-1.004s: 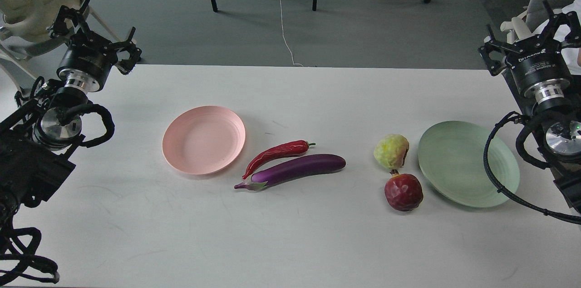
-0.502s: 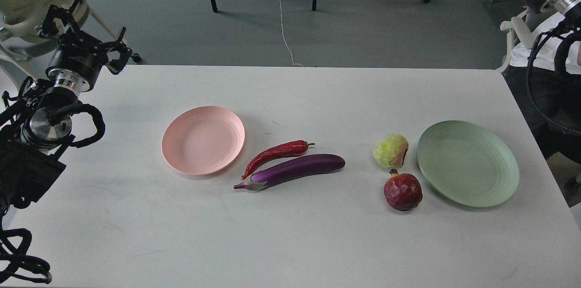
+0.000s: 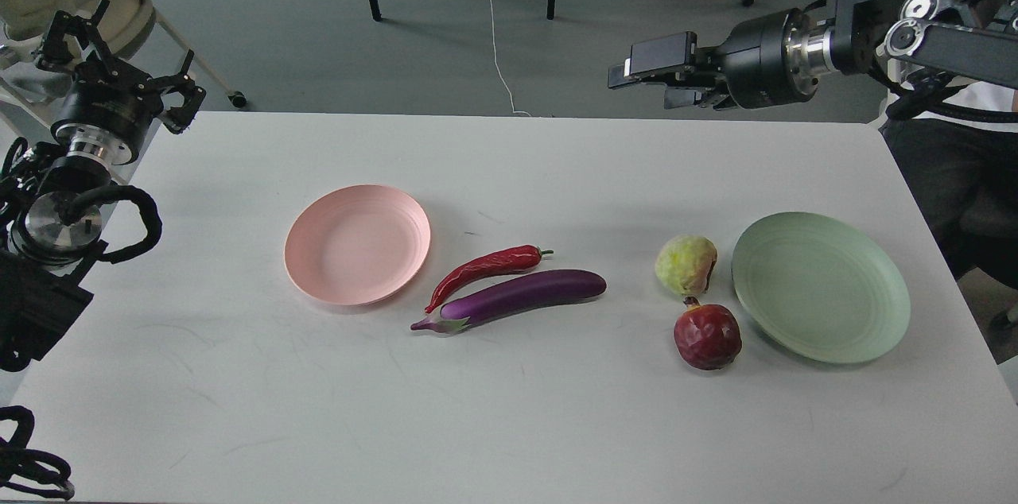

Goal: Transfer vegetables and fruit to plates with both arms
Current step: 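Raise the right gripper and move it over the yellow-green pear, then lower the right gripper and grasp the yellow-green pear, then carry the pear onto the pale green plate and release it, then move the right gripper down and grasp the red pomegranate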

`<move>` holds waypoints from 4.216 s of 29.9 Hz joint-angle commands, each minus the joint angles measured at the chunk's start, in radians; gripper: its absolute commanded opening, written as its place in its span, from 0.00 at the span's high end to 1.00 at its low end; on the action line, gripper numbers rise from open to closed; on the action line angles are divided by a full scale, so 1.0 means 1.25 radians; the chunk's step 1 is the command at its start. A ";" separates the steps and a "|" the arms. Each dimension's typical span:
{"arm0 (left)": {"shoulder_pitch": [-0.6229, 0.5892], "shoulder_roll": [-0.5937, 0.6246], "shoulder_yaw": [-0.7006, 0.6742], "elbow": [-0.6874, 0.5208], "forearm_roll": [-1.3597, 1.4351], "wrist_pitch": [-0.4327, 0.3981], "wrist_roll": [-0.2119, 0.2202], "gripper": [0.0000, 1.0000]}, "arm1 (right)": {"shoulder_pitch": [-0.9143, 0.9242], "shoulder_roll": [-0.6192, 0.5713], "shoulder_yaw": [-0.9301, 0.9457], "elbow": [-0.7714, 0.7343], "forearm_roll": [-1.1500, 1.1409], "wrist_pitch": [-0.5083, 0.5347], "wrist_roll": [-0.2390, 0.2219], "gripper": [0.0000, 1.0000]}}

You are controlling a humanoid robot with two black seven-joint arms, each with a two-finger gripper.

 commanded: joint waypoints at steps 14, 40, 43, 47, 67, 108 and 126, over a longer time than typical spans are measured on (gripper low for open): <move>0.008 0.001 0.000 0.005 0.000 0.000 0.000 0.02 | -0.086 0.102 -0.181 0.010 -0.265 -0.110 0.010 0.01; 0.020 0.023 -0.001 0.008 0.001 0.000 0.000 0.02 | -0.189 0.188 -0.235 -0.106 -0.281 -0.175 0.018 0.03; 0.022 0.023 0.000 0.010 0.001 0.000 -0.001 0.02 | -0.190 0.186 -0.243 -0.104 -0.283 -0.175 0.022 0.04; 0.025 0.023 0.000 0.010 0.001 0.000 -0.001 0.02 | -0.199 0.185 -0.243 -0.097 -0.282 -0.175 0.045 0.07; 0.025 0.024 0.002 0.011 0.004 0.000 0.002 0.02 | -0.146 0.125 -0.234 -0.062 -0.269 -0.174 0.035 0.39; 0.026 0.018 0.004 0.011 0.005 0.000 0.002 0.02 | -0.232 -0.207 -0.225 -0.004 -0.364 -0.266 0.017 0.03; 0.025 0.029 0.004 0.011 0.004 0.000 0.002 0.02 | -0.054 -0.069 -0.190 0.191 -0.405 -0.237 0.023 0.03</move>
